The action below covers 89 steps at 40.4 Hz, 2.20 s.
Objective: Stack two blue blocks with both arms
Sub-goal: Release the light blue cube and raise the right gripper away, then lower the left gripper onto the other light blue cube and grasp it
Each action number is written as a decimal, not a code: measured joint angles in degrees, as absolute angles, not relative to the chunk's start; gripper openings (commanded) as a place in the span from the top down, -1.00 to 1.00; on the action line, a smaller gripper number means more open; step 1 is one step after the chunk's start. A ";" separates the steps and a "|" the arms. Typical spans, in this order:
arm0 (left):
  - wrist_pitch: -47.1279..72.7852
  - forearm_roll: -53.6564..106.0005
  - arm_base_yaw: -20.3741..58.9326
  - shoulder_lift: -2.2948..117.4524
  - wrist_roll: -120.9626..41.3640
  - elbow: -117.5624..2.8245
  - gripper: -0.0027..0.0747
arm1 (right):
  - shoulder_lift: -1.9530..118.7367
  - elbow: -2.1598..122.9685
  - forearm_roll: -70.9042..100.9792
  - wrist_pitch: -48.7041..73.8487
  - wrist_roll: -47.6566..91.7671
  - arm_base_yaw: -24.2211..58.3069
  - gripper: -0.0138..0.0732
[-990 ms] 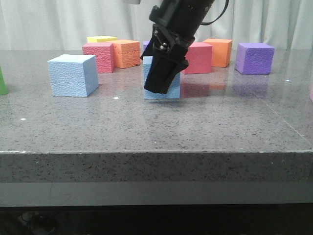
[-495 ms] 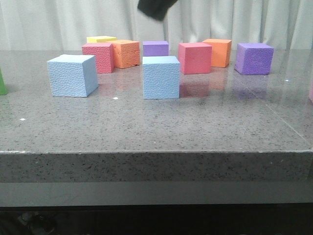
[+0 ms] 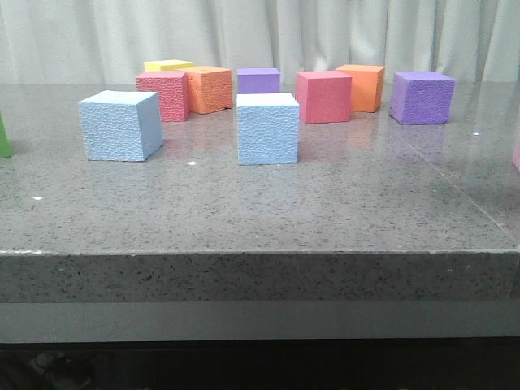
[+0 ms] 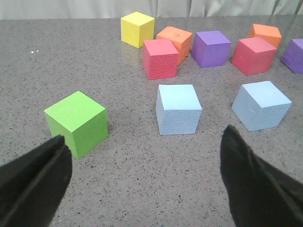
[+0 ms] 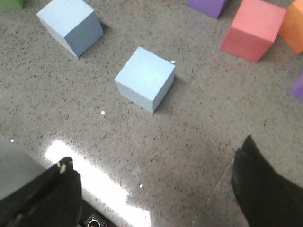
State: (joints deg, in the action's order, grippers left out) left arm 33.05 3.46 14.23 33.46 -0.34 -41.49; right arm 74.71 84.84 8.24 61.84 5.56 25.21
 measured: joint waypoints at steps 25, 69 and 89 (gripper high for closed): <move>32.49 3.75 15.36 34.47 -0.91 -42.72 -0.67 | 49.62 53.22 8.19 45.18 2.06 25.21 -0.80; 45.58 -7.10 25.63 93.76 12.36 -81.70 -0.68 | 49.52 53.22 8.19 44.79 1.95 25.21 -0.80; 46.57 -10.84 25.63 105.22 16.93 -86.33 -0.52 | 49.52 53.22 8.19 44.79 1.95 25.21 -0.80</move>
State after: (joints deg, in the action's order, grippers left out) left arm 46.57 -10.84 25.63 105.22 16.93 -86.33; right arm 49.52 53.22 8.19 44.79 1.95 25.21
